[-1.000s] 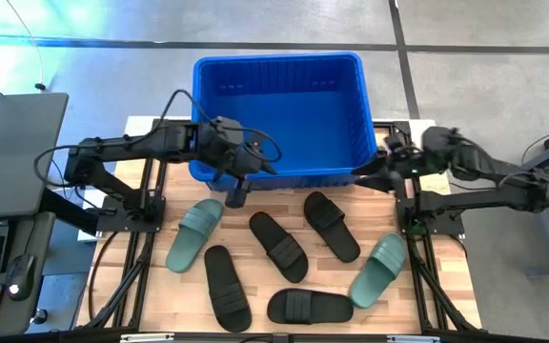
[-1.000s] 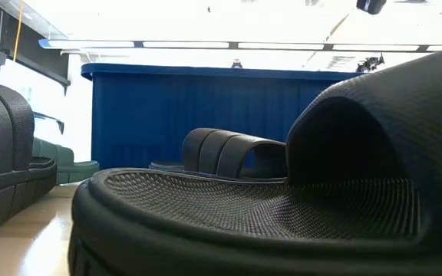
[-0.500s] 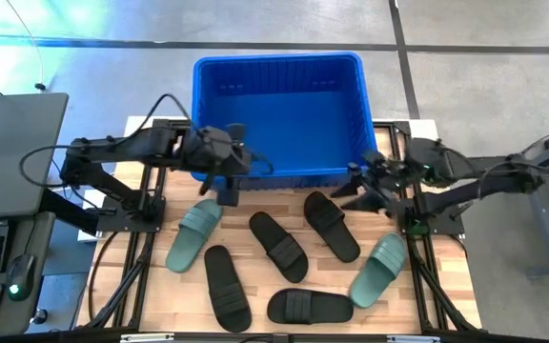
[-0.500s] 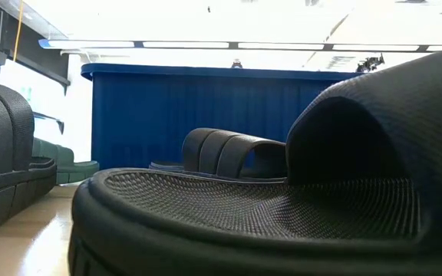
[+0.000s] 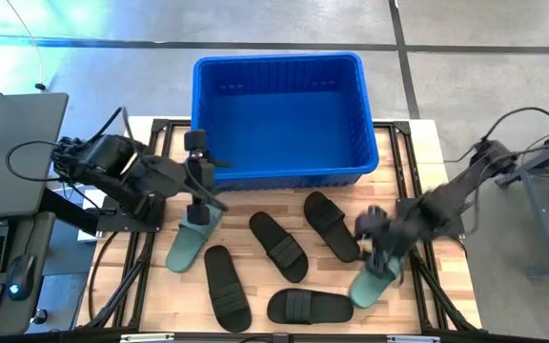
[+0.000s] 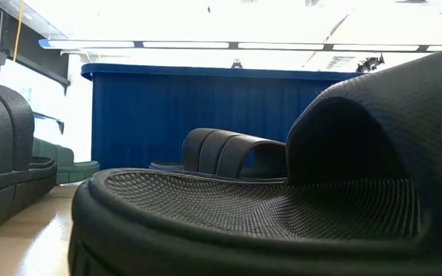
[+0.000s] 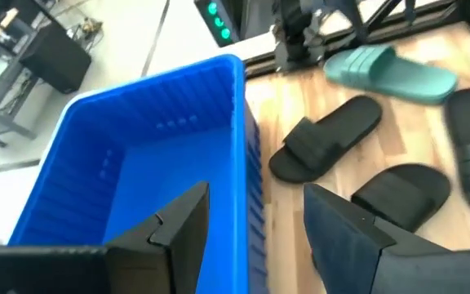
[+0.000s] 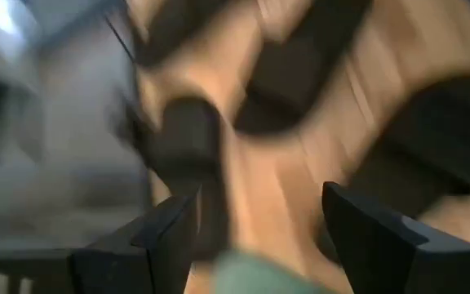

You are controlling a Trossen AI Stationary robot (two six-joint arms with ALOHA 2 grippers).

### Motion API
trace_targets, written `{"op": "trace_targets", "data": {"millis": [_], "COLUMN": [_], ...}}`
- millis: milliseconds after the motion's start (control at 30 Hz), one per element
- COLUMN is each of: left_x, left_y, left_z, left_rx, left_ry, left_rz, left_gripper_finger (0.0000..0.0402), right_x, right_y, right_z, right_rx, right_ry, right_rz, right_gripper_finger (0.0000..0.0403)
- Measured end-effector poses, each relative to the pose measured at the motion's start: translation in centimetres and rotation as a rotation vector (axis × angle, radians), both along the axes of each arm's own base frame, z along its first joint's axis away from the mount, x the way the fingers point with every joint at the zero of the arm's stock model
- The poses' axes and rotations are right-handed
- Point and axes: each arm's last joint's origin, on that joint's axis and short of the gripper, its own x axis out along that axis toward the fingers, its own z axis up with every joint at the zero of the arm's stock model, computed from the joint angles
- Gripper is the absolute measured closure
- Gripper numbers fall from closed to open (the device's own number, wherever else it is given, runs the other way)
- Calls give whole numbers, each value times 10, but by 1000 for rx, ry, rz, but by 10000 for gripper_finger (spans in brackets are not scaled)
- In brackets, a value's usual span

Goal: Pick and place slides into bin
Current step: Put the black slide into the blue bin

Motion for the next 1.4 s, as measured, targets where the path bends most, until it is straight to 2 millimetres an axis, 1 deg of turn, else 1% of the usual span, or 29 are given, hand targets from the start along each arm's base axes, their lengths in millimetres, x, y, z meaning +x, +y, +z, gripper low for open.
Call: {"op": "trace_targets", "data": {"millis": [67, 133, 233, 300, 367, 433, 567, 633, 767, 900, 1067, 1200, 1400], "left_x": [-1, -2, -2, -2, -2, -2, -2, -2, -2, -2, -2, -1, -1], "left_y": [-5, -8, -8, -8, -8, -8, -9, -10, -10, -10, -11, -13, -14], "left_z": [2, 2, 2, 2, 2, 2, 2, 1, 1, 1, 1, 0, 0], "left_rx": [1, 13, 30, 26, 13, 4, -34, -54, -65, -75, -107, -147, -165], "left_ry": [-15, -19, -25, -28, -35, -40, -39, -35, -36, -40, -28, -13, -2], "left_rz": [-9, -9, 8, 14, 24, 29, 8, -10, -11, -6, -47, -97, -129], "left_gripper_finger": [218, 218, 218, 218, 218, 218, 218, 218, 218, 218, 218, 218, 218], "right_x": [3, 8, 17, 25, 35, 44, 60, 65, 74, 91, 109, 113, 116], "right_y": [13, 21, 25, 25, 26, 27, 27, 25, 18, 10, -4, -15, -17], "right_z": [-21, -41, -68, -82, -97, -113, -143, -151, -152, -154, -155, -156, -157], "right_rx": [-141, -331, -643, -821, -952, -1016, -1031, -1051, -1092, -1040, -968, -913, -878], "right_ry": [113, 193, 269, 296, 330, 396, 528, 541, 478, 387, 340, 378, 374], "right_rz": [86, 148, 176, 183, 226, 294, 397, 378, 262, 173, 104, 72, 55], "right_gripper_finger": [158, 158, 158, 158, 158, 158, 158, 158, 158, 158, 158, 158, 158]}}
